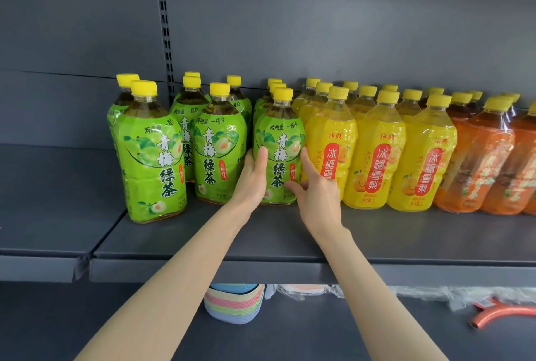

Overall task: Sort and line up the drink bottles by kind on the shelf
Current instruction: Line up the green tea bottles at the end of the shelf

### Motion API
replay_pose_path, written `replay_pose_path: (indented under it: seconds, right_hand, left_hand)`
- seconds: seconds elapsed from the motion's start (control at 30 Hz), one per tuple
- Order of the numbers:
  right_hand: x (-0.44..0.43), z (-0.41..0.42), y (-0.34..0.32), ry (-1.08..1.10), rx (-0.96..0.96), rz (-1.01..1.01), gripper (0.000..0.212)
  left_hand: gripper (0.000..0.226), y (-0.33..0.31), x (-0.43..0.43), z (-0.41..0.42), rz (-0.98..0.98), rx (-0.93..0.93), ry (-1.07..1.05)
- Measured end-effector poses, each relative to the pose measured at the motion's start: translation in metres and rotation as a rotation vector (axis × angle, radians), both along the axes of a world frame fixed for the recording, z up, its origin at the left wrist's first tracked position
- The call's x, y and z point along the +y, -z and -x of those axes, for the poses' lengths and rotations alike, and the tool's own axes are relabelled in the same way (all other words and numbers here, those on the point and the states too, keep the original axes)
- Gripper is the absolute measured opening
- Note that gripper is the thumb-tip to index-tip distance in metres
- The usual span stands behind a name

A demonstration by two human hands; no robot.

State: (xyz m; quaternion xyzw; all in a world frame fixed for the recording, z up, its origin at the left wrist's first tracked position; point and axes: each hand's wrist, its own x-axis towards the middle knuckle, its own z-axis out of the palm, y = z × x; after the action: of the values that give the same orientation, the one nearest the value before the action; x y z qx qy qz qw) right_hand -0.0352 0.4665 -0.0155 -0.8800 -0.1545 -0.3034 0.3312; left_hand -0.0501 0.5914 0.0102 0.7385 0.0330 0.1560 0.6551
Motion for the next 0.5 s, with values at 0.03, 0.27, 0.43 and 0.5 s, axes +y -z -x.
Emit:
replay_pose_path:
  seconds: [0.03,0.27,0.43,0.5]
  right_hand:
    - [0.0,0.001,0.0,0.003,0.002,0.004,0.073]
    - [0.001,0.007,-0.001,0.022,0.051,0.034,0.073]
    - [0.001,0.02,-0.01,0.041,0.065,0.071,0.06]
    - [0.005,0.03,-0.014,0.012,0.014,0.008,0.045]
  left_hand:
    - [0.064,0.0,0.0,0.0,-0.006,0.001,-0.008]
    - [0.057,0.003,-0.003,0.006,-0.042,-0.069,-0.178]
    - [0.033,-0.004,0.0,0.026,-0.177,-0.151,-0.326]
    - [0.021,-0.001,0.007,0.037,-0.244,-0.191,-0.351]
